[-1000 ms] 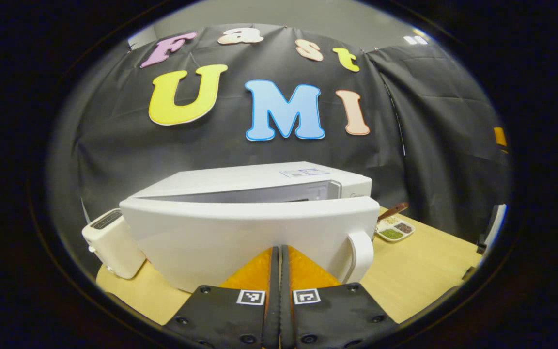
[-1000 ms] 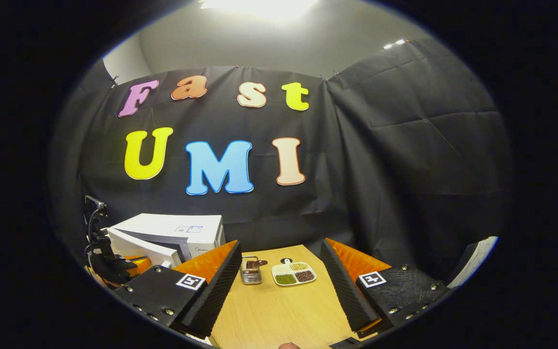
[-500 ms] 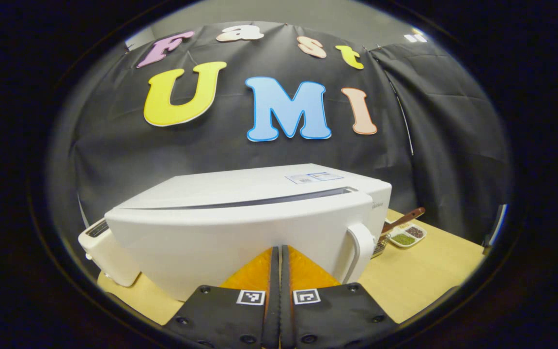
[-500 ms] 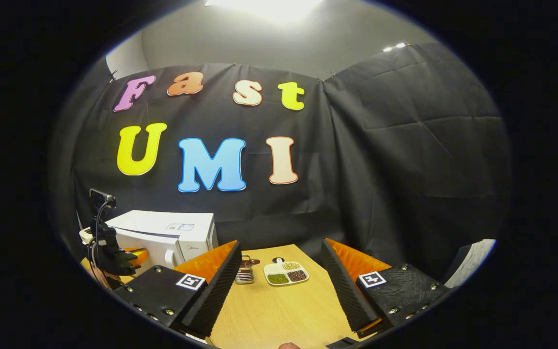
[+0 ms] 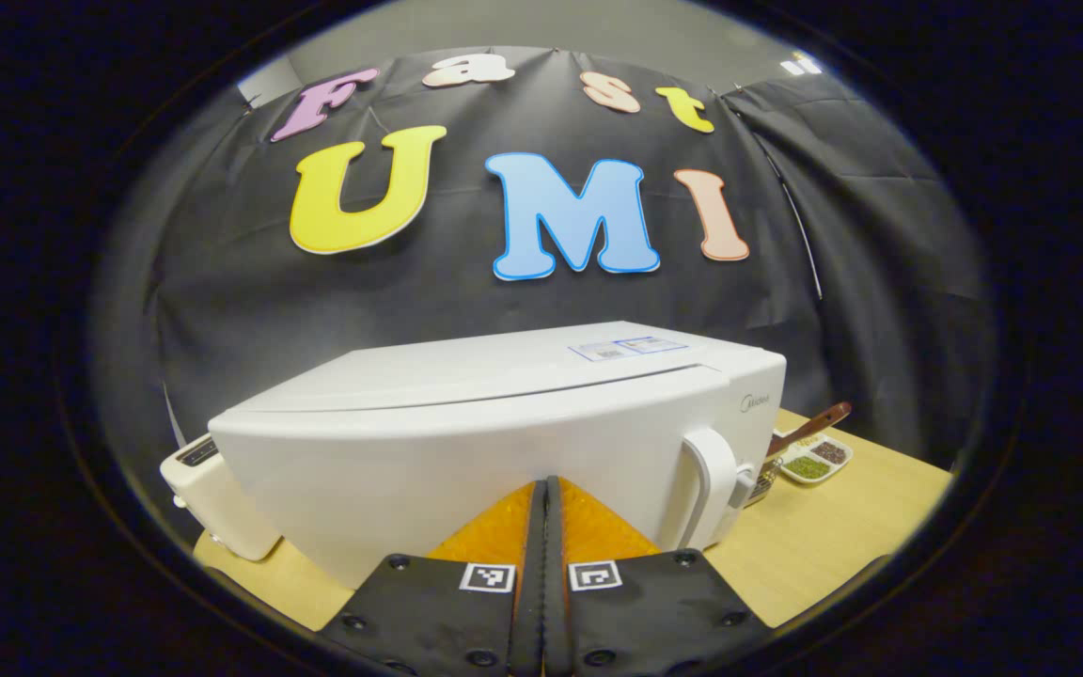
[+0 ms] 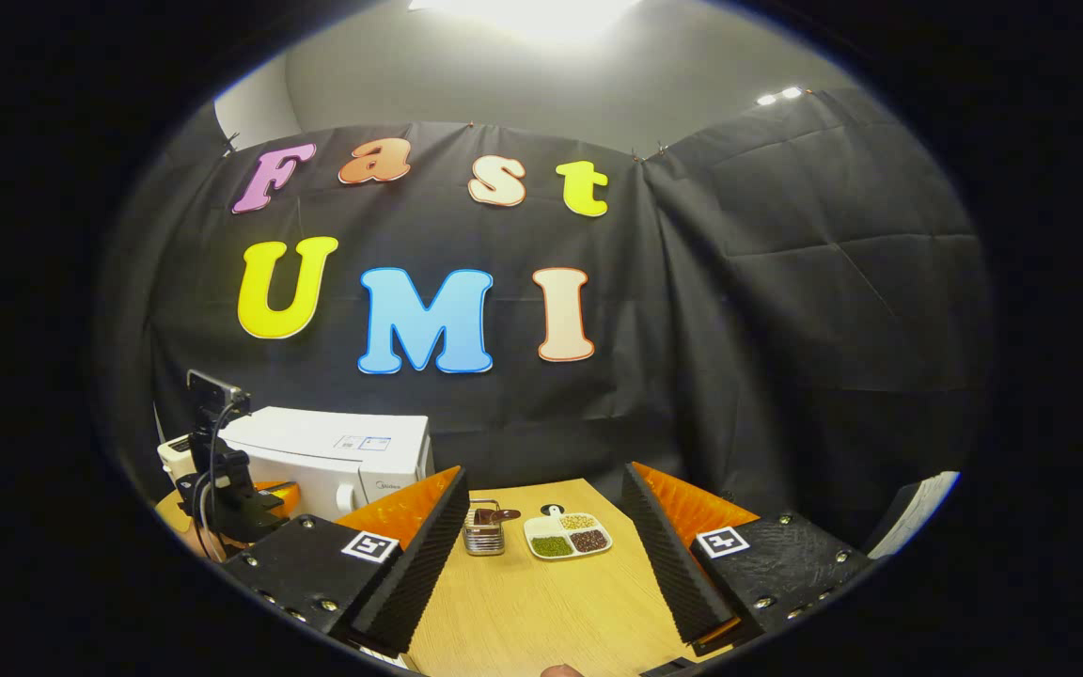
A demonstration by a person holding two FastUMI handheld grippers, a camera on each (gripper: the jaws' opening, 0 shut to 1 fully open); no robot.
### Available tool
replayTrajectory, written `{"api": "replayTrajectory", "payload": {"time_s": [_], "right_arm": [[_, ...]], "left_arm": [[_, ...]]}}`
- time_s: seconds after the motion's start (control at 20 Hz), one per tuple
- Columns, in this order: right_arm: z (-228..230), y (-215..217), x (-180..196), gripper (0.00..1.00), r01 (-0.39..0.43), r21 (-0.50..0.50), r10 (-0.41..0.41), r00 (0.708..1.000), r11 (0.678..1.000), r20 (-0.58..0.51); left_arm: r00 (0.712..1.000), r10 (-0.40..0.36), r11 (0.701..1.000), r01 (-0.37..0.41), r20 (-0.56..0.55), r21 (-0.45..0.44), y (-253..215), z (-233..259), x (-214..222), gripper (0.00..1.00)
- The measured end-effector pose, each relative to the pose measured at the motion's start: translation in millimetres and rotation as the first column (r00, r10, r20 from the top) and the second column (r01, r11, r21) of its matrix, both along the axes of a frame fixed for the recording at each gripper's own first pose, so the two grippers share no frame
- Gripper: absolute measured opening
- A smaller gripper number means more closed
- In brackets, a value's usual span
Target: Open the microwave oven with the left hand, put the food in, and close the microwave oven.
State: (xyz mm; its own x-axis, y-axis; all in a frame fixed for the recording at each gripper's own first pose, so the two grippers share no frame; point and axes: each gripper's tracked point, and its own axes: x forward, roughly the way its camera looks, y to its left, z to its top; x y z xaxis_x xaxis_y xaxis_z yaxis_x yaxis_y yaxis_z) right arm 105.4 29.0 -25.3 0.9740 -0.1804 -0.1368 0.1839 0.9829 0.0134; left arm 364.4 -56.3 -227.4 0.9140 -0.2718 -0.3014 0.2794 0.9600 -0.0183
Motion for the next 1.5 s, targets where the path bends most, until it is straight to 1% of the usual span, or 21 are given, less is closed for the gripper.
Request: {"api": "replayTrajectory", "payload": {"time_s": [0.1, 0.15, 0.25, 0.45, 0.65, 0.8, 0.9, 1.0, 1.2, 1.3, 1.5], "right_arm": [[2, 5, -1, 0.99, -0.017, -0.01, 0.017, 1.0, 1.0, 0.002], [3, 9, -1, 0.99, -0.029, -0.006, 0.029, 1.0, 1.0, 0.002], [7, 11, -3, 0.99, -0.044, 0.001, 0.044, 0.999, 0.999, 0.013], [13, 16, -9, 0.99, -0.094, 0.021, 0.093, 0.995, 0.995, 0.044], [22, 20, -11, 0.99, -0.172, 0.015, 0.171, 0.983, 0.985, 0.071], [27, 17, -15, 0.99, -0.211, 0.018, 0.209, 0.973, 0.977, 0.094], [26, 11, -31, 0.99, -0.233, 0.037, 0.228, 0.968, 0.972, 0.105], [26, 5, -59, 0.99, -0.258, 0.054, 0.25, 0.961, 0.965, 0.115], [29, 6, -74, 0.99, -0.312, 0.067, 0.302, 0.945, 0.948, 0.126], [29, 6, -74, 0.99, -0.324, 0.05, 0.315, 0.94, 0.945, 0.129], [37, 24, -80, 0.99, -0.355, 0.065, 0.342, 0.927, 0.933, 0.151]], "left_arm": [[0.999, -0.01, 1.0, 0.01, 0.031, 0.022, -1, 8, 1, 0.08], [1.0, -0.011, 1.0, 0.011, 0.018, 0.019, -1, 10, -4, 0.07], [0.999, -0.021, 1.0, 0.022, 0.033, -0.016, -4, 22, -13, 0.07], [0.997, 0.01, 0.997, -0.004, 0.071, -0.083, 0, 59, -48, 0.07], [0.99, 0.06, 0.993, -0.046, 0.125, -0.108, 13, 101, -92, 0.07], [0.984, 0.103, 0.99, -0.087, 0.146, -0.114, 25, 122, -129, 0.07], [0.98, 0.125, 0.988, -0.11, 0.154, -0.107, 32, 134, -152, 0.07], [0.978, 0.143, 0.986, -0.128, 0.154, -0.103, 36, 142, -175, 0.07], [0.967, 0.196, 0.977, -0.18, 0.161, -0.112, 49, 162, -223, 0.07], [0.966, 0.199, 0.977, -0.183, 0.165, -0.109, 52, 172, -246, 0.07], [0.959, 0.206, 0.977, -0.19, 0.196, -0.094, 75, 195, -285, 0.07]]}}
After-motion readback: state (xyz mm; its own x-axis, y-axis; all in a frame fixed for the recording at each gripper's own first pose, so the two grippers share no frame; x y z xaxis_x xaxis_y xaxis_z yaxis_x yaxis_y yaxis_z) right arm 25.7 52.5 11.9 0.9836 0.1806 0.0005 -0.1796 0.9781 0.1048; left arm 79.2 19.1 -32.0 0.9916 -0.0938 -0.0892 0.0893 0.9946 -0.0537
